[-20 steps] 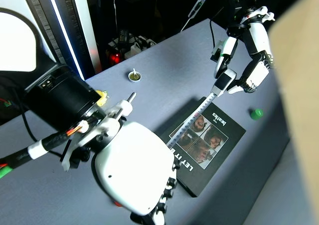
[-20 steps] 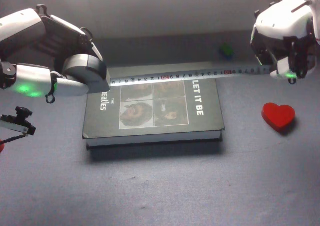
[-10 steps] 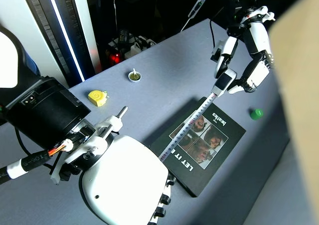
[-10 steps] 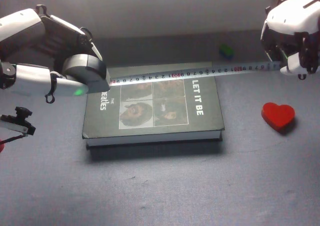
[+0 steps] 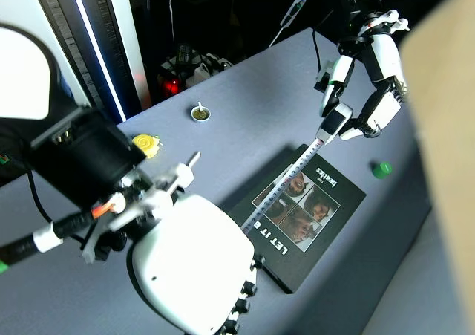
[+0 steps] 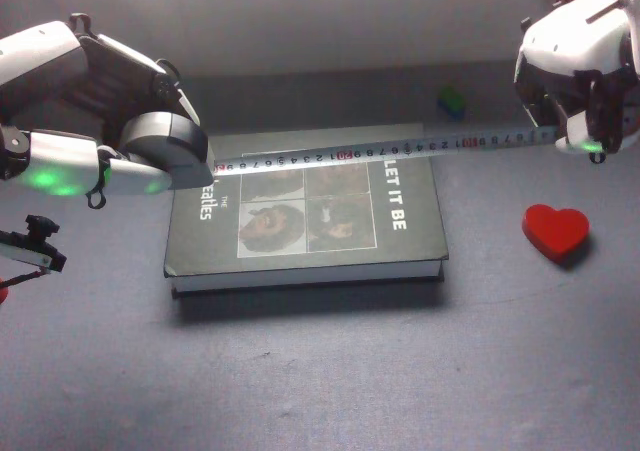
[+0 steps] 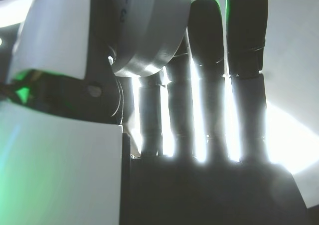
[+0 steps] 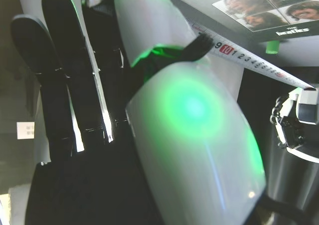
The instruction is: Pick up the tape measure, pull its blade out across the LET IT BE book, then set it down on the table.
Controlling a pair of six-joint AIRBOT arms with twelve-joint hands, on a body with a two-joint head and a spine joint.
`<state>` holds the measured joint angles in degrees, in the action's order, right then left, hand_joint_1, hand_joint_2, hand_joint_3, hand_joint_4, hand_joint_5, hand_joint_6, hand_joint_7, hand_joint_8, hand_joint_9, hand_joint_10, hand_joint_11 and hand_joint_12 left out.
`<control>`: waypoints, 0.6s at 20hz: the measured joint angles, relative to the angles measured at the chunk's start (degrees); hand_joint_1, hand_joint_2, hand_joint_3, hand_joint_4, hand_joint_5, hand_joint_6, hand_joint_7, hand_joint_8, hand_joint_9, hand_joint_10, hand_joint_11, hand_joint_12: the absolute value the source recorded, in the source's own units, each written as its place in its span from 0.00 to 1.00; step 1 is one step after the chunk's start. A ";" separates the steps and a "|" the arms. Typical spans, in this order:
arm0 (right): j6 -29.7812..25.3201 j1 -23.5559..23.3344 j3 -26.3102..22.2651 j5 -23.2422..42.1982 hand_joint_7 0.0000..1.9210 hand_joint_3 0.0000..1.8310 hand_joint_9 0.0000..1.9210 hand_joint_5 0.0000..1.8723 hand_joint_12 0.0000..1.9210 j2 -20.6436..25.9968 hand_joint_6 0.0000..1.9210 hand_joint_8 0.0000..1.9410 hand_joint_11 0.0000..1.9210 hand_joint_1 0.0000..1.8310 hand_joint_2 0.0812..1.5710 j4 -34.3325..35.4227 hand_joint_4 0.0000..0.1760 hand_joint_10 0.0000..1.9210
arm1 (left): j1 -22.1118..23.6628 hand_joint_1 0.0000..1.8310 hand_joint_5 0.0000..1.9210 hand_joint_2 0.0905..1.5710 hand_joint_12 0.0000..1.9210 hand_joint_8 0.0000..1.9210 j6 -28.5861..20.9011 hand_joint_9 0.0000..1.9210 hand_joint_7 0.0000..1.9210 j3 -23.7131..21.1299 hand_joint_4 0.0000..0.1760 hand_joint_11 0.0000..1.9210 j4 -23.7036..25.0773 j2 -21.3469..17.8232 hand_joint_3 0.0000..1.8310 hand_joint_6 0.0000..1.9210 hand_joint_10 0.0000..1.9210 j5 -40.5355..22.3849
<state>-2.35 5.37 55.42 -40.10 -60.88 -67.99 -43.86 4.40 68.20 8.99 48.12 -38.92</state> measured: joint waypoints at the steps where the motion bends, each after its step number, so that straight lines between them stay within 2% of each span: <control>1: 0.11 0.02 -0.26 -0.42 0.23 0.00 0.20 0.20 0.59 0.00 0.12 0.10 0.07 0.39 0.75 0.04 0.00 0.13 | 0.00 0.76 0.50 0.67 0.50 0.44 0.00 0.51 0.56 0.00 0.00 0.53 0.00 -0.02 0.00 0.39 0.63 0.02; 2: 0.31 0.02 -0.26 -0.70 0.16 0.00 0.14 0.15 0.52 0.00 0.03 0.02 0.01 0.32 0.73 0.07 0.00 0.04 | 0.00 0.76 0.50 0.67 0.50 0.44 0.11 0.51 0.56 0.02 0.00 0.53 -0.02 -0.07 0.00 0.39 0.63 0.20; 3: 0.61 0.07 -0.26 -0.96 0.10 0.00 0.09 0.09 0.41 0.11 0.01 0.00 0.00 0.26 0.71 -0.15 0.00 0.01 | 0.00 0.76 0.50 0.67 0.50 0.44 0.22 0.51 0.56 0.17 0.00 0.53 0.20 -0.17 0.00 0.39 0.63 0.42; 5: 0.72 0.09 -0.26 -1.31 0.02 0.00 0.02 0.01 0.20 0.24 0.00 0.00 0.00 0.16 0.66 -0.52 0.00 0.00 | -0.09 0.76 0.51 0.67 0.50 0.44 0.26 0.51 0.56 0.35 0.00 0.53 0.07 -0.17 0.00 0.39 0.62 0.61; 6: 0.74 0.31 -0.26 -1.31 0.02 0.00 0.02 0.01 0.20 0.24 0.00 0.00 0.00 0.16 0.66 -0.74 0.00 0.00 | -0.09 0.76 0.51 0.67 0.50 0.44 0.24 0.51 0.56 0.35 0.00 0.53 0.13 -0.17 0.00 0.39 0.62 0.63; 7: 0.76 0.59 -0.26 -1.27 0.00 0.00 0.00 0.00 0.07 0.22 0.00 0.00 0.00 0.12 0.63 -0.52 0.00 0.00 | -0.13 0.76 0.51 0.67 0.50 0.44 0.24 0.51 0.56 0.35 0.00 0.53 0.31 -0.17 0.00 0.39 0.62 0.57; 9: 0.74 0.68 -0.37 -1.31 0.00 0.00 0.00 0.00 0.01 0.11 0.00 0.00 0.00 0.04 0.61 -0.17 0.00 0.00 | -0.68 0.76 0.51 0.67 0.50 0.44 0.24 0.51 0.56 0.35 0.00 0.53 0.24 -0.17 0.00 0.39 0.62 0.50; 10: 0.72 0.90 -0.66 -1.33 0.00 0.00 0.00 0.00 0.00 0.11 0.00 0.00 0.00 0.01 0.60 -0.63 0.00 0.00 | -0.79 0.76 0.51 0.67 0.50 0.44 0.24 0.51 0.56 0.37 0.00 0.53 0.20 -0.17 0.00 0.39 0.63 0.57; 12: 0.44 0.92 -1.84 -1.38 0.00 0.00 0.00 0.00 0.00 0.04 0.00 0.00 0.00 0.00 0.59 -0.59 0.00 0.00 | -1.31 0.76 0.51 0.67 0.51 0.44 -0.04 0.51 0.56 1.03 0.00 0.52 -0.96 -0.17 0.00 0.39 0.63 0.33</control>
<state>-1.91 6.28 53.58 -41.47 -60.84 -68.58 -45.17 4.36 69.23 8.03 47.94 -38.59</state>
